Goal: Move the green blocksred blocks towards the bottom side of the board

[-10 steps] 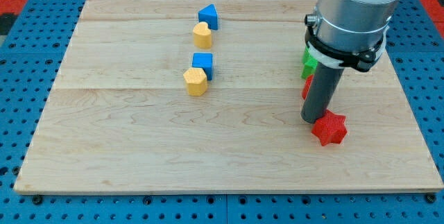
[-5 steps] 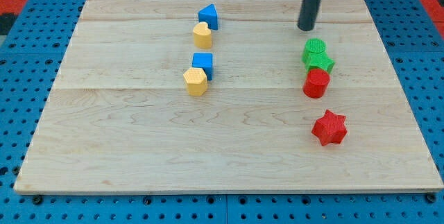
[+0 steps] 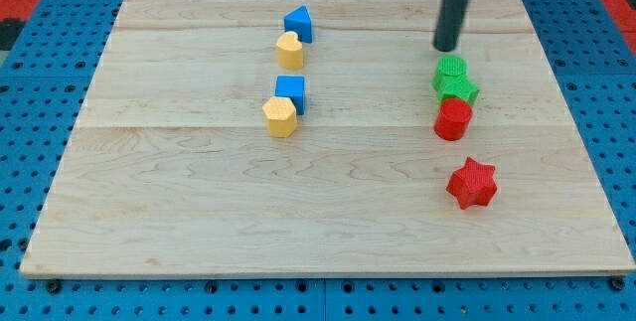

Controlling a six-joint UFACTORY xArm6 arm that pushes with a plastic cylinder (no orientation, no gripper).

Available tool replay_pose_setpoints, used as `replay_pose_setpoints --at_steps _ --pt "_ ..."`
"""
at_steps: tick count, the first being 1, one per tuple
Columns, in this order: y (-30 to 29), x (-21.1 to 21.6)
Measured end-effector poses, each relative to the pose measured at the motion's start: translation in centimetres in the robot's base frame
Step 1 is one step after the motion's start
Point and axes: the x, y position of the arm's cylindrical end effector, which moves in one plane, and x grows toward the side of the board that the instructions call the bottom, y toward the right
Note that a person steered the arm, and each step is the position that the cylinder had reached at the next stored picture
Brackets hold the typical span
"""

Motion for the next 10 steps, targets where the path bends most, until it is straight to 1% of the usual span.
replay_pose_setpoints --at_steps 1,2,3,4,5,6,7,8,10 --pt "0.4 4.8" --pt "-0.7 7.2" --pt "-0.7 7.7" --pt "0.7 5.7" --pt "0.3 1.6" --pt "-3.7 1.1" --pt "-3.9 3.4" --pt "-5.4 6.2" --pt "-5.4 10.1"
